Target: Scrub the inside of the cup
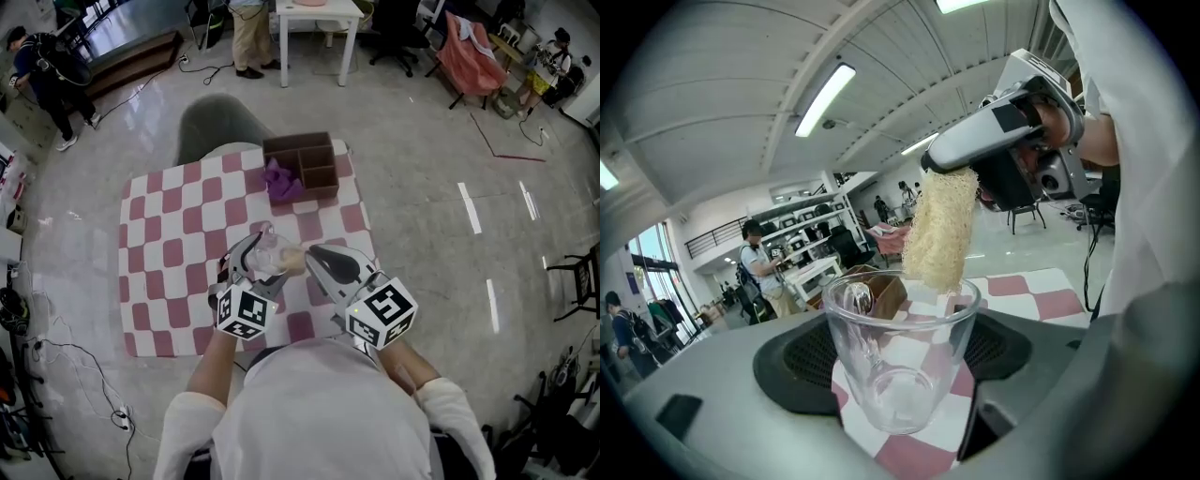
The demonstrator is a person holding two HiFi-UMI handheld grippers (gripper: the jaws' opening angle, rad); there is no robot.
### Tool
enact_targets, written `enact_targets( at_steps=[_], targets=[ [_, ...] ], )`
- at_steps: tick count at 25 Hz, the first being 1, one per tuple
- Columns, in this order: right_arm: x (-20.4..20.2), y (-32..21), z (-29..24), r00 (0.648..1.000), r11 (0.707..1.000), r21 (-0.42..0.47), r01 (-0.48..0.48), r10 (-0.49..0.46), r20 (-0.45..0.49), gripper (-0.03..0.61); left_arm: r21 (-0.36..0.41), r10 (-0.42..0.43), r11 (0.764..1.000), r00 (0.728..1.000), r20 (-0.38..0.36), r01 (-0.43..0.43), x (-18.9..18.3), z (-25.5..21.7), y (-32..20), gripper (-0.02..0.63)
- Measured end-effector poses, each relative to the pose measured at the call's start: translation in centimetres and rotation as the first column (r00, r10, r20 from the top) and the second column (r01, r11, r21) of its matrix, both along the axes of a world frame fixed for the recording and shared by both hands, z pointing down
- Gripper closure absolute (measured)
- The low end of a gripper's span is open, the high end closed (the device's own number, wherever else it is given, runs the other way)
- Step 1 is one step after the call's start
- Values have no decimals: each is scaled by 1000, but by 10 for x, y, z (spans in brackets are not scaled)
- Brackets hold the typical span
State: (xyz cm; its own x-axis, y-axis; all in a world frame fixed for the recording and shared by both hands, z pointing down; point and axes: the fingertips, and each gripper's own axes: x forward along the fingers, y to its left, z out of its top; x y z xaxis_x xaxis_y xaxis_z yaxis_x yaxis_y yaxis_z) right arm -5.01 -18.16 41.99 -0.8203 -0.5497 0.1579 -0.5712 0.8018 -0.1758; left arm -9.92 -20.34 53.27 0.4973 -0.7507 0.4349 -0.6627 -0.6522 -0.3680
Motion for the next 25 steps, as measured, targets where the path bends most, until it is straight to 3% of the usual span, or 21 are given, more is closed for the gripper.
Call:
enact_targets(
  at_steps=[15,20,25],
  targets=[
    [17,-22,13,995,995,-31,-95,94,-42,522,-87,-64,995,989,-137,52,-9,41,-40,236],
    [24,-25,19,990,990,-45,-131,128,-62,522,-108,-98,991,970,-224,75,-13,51,-52,236],
    [28,-25,26,984,986,-55,-156,151,-93,522,-89,-69,995,953,-296,44,-7,53,-56,236]
  ],
)
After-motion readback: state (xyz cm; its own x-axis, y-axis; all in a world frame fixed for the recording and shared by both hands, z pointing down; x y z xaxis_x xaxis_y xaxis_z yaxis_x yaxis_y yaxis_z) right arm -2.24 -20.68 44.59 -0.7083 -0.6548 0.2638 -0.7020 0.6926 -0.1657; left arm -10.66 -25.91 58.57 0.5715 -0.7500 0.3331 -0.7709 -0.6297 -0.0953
